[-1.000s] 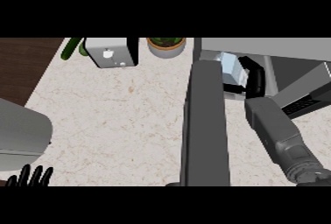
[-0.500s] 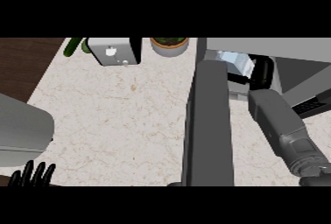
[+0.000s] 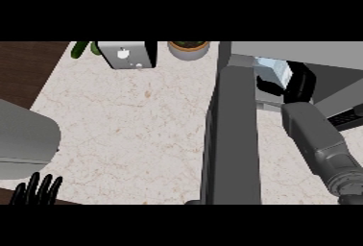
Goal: Pick up the milk, place it into the microwave and close the microwave
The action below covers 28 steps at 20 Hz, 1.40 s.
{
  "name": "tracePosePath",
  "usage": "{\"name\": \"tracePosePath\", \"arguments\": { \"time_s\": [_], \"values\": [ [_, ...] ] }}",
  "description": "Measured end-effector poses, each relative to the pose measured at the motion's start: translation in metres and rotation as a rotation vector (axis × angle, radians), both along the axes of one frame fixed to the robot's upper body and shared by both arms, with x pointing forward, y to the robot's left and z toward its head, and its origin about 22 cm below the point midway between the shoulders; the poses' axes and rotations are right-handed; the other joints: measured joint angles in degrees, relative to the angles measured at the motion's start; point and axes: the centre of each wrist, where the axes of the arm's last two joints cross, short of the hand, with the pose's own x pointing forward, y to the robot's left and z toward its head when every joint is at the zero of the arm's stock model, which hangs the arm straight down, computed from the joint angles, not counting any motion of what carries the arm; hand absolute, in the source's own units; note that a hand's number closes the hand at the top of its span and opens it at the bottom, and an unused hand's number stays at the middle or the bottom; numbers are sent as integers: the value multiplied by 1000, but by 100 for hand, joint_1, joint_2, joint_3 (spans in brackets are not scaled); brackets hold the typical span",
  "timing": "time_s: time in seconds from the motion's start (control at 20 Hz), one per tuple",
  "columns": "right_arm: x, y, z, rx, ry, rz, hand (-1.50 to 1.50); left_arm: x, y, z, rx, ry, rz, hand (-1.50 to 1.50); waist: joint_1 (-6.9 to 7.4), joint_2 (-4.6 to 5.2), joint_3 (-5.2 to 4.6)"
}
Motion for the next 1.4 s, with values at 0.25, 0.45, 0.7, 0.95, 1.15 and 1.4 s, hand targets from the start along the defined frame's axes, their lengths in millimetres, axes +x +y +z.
{"name": "tracePosePath", "arguments": {
  "time_s": [0.25,0.45,0.7,0.95,1.15,1.4],
  "values": [
    [-25,-27,-29,-97,161,-215,-150,4,-1,1,11,-11,-19,-150,145,72,-22],
    [-24,-17,-31,-173,185,-159,-150,9,-2,2,14,-14,-28,-150,214,43,7],
    [-10,16,-20,-208,173,33,-150,12,-2,-1,21,-4,-30,-150,224,-14,32],
    [-4,41,-16,-195,184,156,-150,19,-1,-1,27,-18,-21,-150,185,-25,40],
    [-3,57,-15,-159,197,238,-150,22,-1,-1,32,-24,-22,-150,159,-32,44],
    [0,72,-11,-30,166,319,-150,18,1,-2,29,-26,-19,-150,44,-88,50]
  ]
}}
